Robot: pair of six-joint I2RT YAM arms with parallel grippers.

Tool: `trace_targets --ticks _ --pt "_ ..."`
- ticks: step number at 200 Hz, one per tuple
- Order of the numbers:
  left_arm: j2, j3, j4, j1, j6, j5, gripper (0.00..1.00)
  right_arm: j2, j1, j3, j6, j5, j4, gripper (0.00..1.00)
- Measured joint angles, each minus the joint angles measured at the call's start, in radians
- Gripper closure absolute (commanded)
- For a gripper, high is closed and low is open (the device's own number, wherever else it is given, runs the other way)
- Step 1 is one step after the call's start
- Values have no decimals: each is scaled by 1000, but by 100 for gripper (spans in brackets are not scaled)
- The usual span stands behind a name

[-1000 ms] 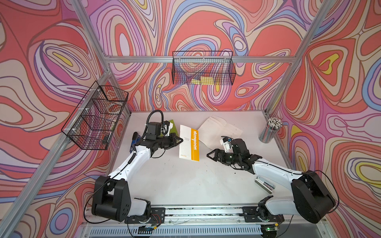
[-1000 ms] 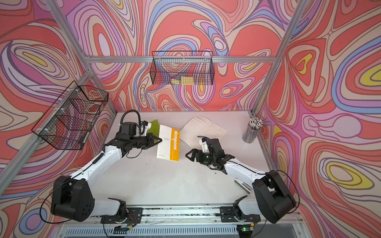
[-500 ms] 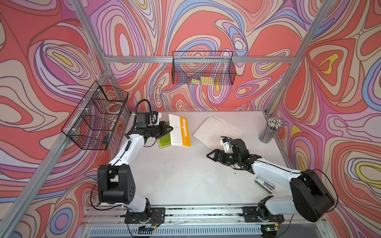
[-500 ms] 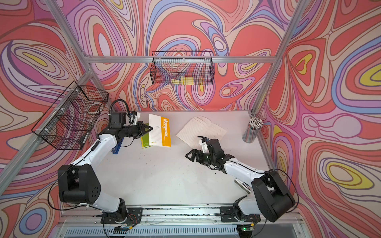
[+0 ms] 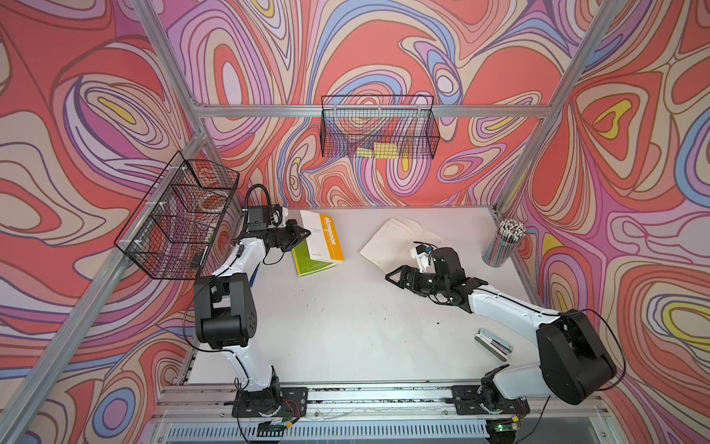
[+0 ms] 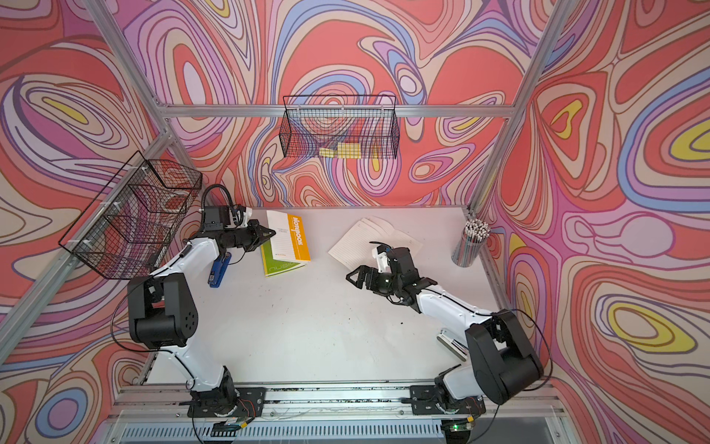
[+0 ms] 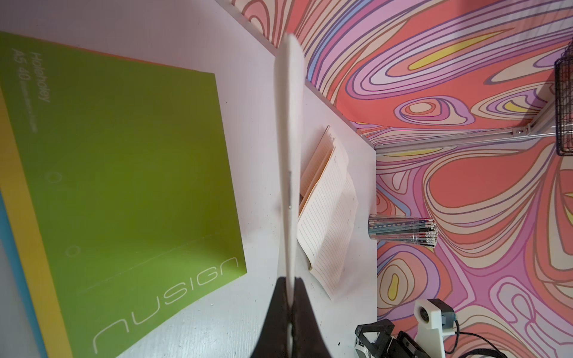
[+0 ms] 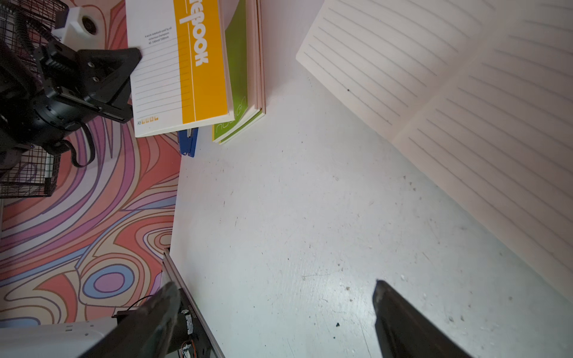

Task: Close the notebook
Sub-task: Place the notebook at the notebook.

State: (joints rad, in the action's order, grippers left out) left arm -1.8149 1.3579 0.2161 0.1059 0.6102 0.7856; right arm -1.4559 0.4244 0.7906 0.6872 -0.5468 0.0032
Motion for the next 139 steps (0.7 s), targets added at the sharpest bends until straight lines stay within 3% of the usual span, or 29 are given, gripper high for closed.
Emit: trace_targets --ticks 44,139 --pt "-81 75 0 25 0 8 100 -114 0 101 -5 -34 3 2" --pt "-148 88 40 57 -24 59 100 -261 0 283 -14 -83 5 2"
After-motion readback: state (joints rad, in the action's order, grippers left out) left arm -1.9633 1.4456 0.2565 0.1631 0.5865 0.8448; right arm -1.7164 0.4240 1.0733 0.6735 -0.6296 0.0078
